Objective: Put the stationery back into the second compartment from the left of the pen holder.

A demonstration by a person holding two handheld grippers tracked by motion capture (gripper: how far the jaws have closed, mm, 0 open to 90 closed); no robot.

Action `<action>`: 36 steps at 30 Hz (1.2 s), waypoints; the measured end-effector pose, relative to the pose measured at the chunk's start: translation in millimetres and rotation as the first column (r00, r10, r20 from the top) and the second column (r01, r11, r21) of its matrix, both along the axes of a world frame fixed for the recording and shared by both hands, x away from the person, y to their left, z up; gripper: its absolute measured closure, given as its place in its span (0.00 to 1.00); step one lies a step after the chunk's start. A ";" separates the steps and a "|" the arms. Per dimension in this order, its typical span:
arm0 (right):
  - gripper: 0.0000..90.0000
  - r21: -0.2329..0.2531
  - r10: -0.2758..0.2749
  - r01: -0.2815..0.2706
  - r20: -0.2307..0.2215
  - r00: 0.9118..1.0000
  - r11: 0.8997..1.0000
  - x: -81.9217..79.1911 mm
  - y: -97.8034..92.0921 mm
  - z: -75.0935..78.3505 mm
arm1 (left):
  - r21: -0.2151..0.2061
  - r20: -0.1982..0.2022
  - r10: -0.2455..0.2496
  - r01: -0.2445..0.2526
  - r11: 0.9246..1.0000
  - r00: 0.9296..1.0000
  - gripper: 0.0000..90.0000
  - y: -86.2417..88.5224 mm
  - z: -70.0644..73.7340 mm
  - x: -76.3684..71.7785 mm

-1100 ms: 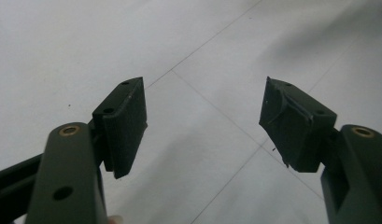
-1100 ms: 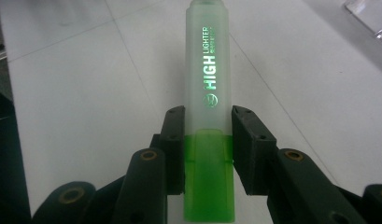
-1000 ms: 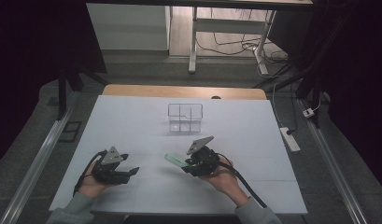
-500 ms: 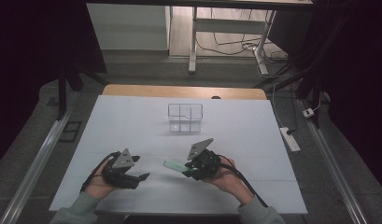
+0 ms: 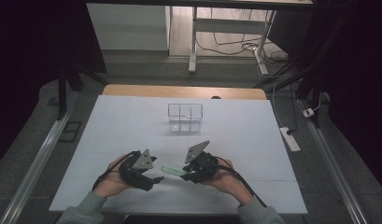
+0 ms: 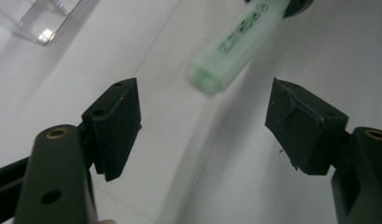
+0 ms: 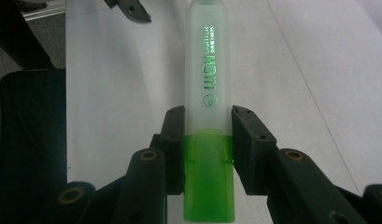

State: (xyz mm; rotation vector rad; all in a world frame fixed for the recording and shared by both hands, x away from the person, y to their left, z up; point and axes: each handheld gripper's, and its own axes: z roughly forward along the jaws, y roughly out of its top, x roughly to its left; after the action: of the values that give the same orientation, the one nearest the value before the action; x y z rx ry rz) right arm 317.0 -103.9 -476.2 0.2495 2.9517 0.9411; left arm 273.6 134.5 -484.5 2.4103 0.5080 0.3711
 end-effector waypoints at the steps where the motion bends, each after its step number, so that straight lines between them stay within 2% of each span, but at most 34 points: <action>1: 0.74 -0.005 0.003 -0.003 0.001 1.000 1.000 -0.1 0.3 -0.3 | 0.001 0.000 -0.007 0.007 1.000 1.000 0.29 -2.6 0.4 0.4; 12: 0.74 -0.028 0.035 -0.034 0.021 0.999 0.999 1.2 5.7 -6.9 | 0.079 0.006 -0.068 0.067 0.995 0.998 0.32 -20.5 -2.5 6.2; 15: 0.74 -0.054 0.049 -0.048 0.028 0.998 0.997 0.6 8.9 -8.6 | 0.107 -0.002 -0.092 0.091 0.990 0.996 0.34 -26.9 -4.9 9.0; 18: 0.74 -0.054 0.065 -0.064 0.025 0.998 0.996 -0.2 11.7 -10.9 | 0.138 -0.011 -0.120 0.121 0.983 0.993 0.36 -34.4 -9.1 10.3; 22: 0.74 -0.055 0.112 -0.109 0.052 0.992 0.992 -5.1 15.3 -9.8 | 0.183 -0.026 -0.157 0.159 0.970 0.987 0.48 -41.1 -15.1 9.1; 25: 0.74 -0.061 0.124 -0.119 0.075 0.989 0.991 -8.3 16.6 -7.6 | 0.190 -0.033 -0.184 0.187 0.964 0.982 0.61 -42.0 -16.3 7.9; 28: 0.73 -0.059 0.132 -0.128 0.065 0.989 0.990 -8.0 15.7 -7.6 | 0.191 -0.044 -0.204 0.208 0.959 0.978 0.65 -41.8 -16.7 7.1; 31: 0.68 -0.023 0.097 -0.096 0.074 0.993 0.995 -5.6 13.7 -5.6 | 0.159 -0.045 -0.208 0.213 0.964 0.977 0.70 -39.9 -16.0 7.3; 36: 0.61 0.048 0.028 -0.030 0.049 0.998 0.998 0.5 6.5 -0.3 | 0.135 -0.019 -0.182 0.182 0.974 0.983 0.72 -35.7 -13.2 9.1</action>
State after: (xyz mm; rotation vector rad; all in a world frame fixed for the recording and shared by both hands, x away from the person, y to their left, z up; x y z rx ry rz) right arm 317.5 -97.4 -476.5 0.1834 2.8988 1.0081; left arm 282.7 98.8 -497.7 2.5661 0.2685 0.3264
